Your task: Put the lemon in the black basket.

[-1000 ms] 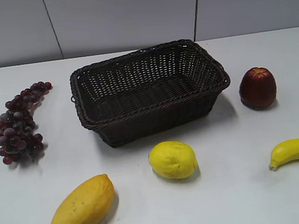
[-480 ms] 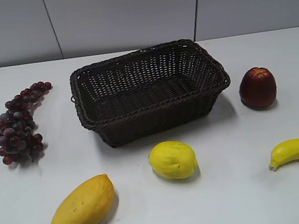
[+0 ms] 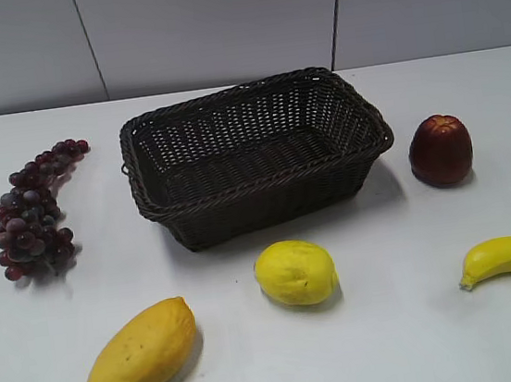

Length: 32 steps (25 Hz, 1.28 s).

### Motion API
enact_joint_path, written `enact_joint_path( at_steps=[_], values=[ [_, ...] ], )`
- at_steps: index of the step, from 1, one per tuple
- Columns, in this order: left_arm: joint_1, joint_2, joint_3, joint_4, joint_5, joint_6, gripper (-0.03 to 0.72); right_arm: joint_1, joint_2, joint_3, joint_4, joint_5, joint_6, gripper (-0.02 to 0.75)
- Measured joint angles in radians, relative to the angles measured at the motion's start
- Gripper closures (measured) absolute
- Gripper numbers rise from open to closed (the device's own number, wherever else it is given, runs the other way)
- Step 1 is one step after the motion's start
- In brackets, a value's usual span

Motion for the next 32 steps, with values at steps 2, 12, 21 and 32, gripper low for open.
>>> enact_joint_path(
  at_steps=[2,12,21,32],
  values=[
    [0.0,0.0,0.0,0.0,0.0,0.0,0.449,0.022,0.086,0.0,0.104,-0.046,-0.073,0.075],
    [0.0,0.0,0.0,0.0,0.0,0.0,0.449,0.217,0.533,-0.056,0.401,-0.103,-0.452,0.082],
    [0.0,0.0,0.0,0.0,0.0,0.0,0.449,0.484,0.917,-0.318,0.294,-0.125,-0.504,0.091],
    [0.0,0.0,0.0,0.0,0.0,0.0,0.449,0.615,1.318,-0.462,0.259,-0.192,-0.69,0.077]
  ],
)
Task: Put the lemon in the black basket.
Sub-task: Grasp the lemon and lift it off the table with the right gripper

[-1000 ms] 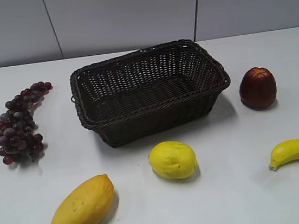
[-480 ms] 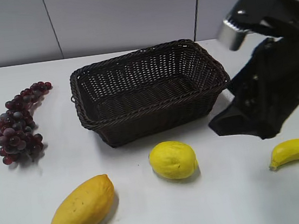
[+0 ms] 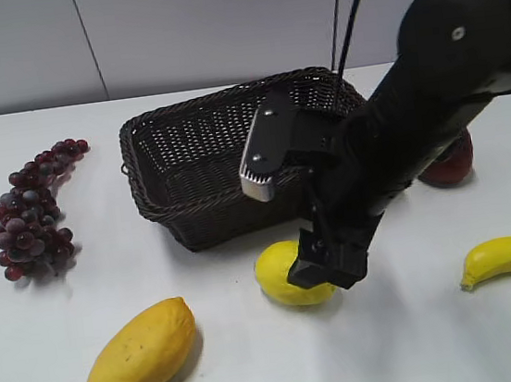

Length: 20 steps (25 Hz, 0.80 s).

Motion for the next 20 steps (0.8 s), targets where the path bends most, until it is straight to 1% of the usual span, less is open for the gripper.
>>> enact_joint_path(
  at_steps=[4,8,16,20],
  values=[
    [0.0,0.0,0.0,0.0,0.0,0.0,0.449,0.001,0.097,-0.038,-0.036,-0.044,-0.004,0.076],
    [0.0,0.0,0.0,0.0,0.0,0.0,0.449,0.001,0.149,-0.067,-0.041,-0.078,-0.006,0.076],
    [0.0,0.0,0.0,0.0,0.0,0.0,0.449,0.002,0.233,-0.07,-0.043,-0.088,-0.009,0.08],
    [0.0,0.0,0.0,0.0,0.0,0.0,0.449,0.002,0.265,-0.07,-0.044,-0.106,-0.009,0.097]
  ],
)
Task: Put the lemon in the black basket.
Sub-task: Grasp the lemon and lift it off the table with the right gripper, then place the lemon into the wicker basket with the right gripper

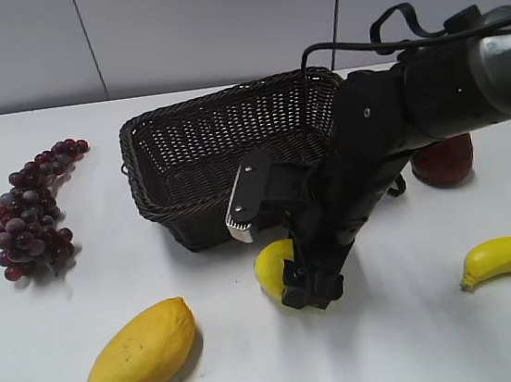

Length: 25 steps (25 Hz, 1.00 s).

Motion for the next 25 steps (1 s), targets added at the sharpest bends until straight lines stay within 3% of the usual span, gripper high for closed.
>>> enact_joint_path(
  at_steps=[10,17,25],
  values=[
    [0.0,0.0,0.0,0.0,0.0,0.0,0.449,0.0,0.002,-0.001,-0.002,0.034,-0.001,0.136],
    [0.0,0.0,0.0,0.0,0.0,0.0,0.449,0.0,-0.216,-0.001,-0.008,0.128,0.006,0.138],
    [0.0,0.0,0.0,0.0,0.0,0.0,0.449,-0.014,-0.343,-0.051,-0.124,-0.048,0.203,0.138]
  ],
)
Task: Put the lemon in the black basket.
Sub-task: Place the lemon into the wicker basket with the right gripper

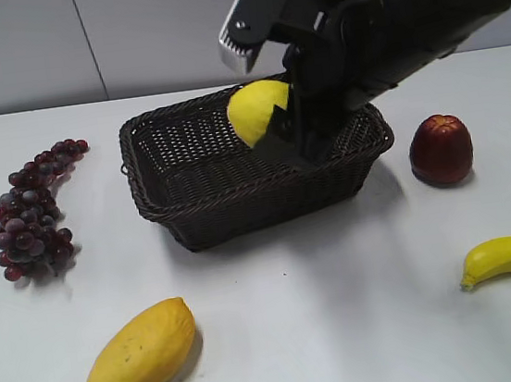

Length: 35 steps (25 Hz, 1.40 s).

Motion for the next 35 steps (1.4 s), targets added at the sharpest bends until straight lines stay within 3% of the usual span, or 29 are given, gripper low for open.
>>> enact_joint_path(
  at_steps=[12,17,22,26,32,35],
  values=[
    [0.0,0.0,0.0,0.0,0.0,0.0,0.449,-0.1,0.381,-0.365,0.024,0.031,0.244,0.139],
    [0.0,0.0,0.0,0.0,0.0,0.0,0.449,-0.1,0.468,-0.41,0.046,0.047,0.276,0.08],
    [0.0,0.0,0.0,0.0,0.0,0.0,0.449,-0.1,0.441,-0.444,0.019,0.106,0.301,0.073],
    [0.0,0.0,0.0,0.0,0.0,0.0,0.449,-0.1,0.343,-0.477,-0.056,0.245,0.374,0.073],
    [0.0,0.0,0.0,0.0,0.0,0.0,0.449,-0.1,0.115,-0.484,-0.304,0.582,0.598,0.079],
    [0.0,0.0,0.0,0.0,0.0,0.0,0.449,-0.1,-0.004,-0.485,-0.351,0.733,0.669,0.092]
  ],
)
